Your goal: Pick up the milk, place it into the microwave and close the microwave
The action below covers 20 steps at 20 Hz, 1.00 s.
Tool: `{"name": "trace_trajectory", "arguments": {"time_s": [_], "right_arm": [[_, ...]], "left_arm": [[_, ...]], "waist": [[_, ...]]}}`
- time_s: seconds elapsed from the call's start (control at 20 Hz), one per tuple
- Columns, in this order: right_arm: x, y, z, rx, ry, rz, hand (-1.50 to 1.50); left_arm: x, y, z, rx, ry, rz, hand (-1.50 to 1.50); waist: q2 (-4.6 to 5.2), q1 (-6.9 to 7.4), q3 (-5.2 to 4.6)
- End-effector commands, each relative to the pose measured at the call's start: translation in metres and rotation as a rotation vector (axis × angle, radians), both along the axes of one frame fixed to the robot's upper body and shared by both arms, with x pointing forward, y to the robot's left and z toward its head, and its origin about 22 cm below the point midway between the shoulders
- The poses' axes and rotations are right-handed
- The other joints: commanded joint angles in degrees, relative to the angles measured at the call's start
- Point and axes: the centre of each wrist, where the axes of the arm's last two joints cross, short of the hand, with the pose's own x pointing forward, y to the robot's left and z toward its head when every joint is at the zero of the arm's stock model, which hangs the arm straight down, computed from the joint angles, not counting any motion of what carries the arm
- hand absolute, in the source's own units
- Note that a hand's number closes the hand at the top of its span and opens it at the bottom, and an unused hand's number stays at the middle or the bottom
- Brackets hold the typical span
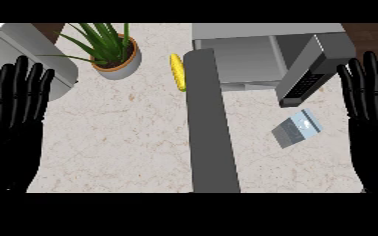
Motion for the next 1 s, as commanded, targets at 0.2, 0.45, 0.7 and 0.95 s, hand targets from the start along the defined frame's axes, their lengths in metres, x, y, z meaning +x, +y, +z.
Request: {"name": "trace_trajectory", "arguments": {"time_s": [0.2, 0.45, 0.7, 0.95], "right_arm": [[-0.023, 0.002, -0.021, -0.002, 0.044, -0.032, -1.50], [-0.013, 0.012, -0.019, 0.188, 0.141, 0.213, -1.50], [-0.043, 0.022, -0.005, 0.177, 0.136, 0.217, -1.50], [-0.038, 0.015, -0.028, 0.153, 0.129, 0.107, -1.50]], "left_arm": [[0.016, 0.023, -0.011, 0.008, 0.008, 0.003, -1.50], [0.000, 0.023, -0.042, -0.129, 0.176, 0.003, -1.50], [-0.018, 0.019, -0.045, -0.123, 0.181, -0.002, -1.50], [-0.042, 0.032, -0.038, -0.117, 0.168, 0.026, -1.50]], "waist": [[0.90, 1.67, -2.48], [0.87, 2.17, -2.48], [0.82, 1.99, -2.48], [0.85, 2.15, -2.46]]}}
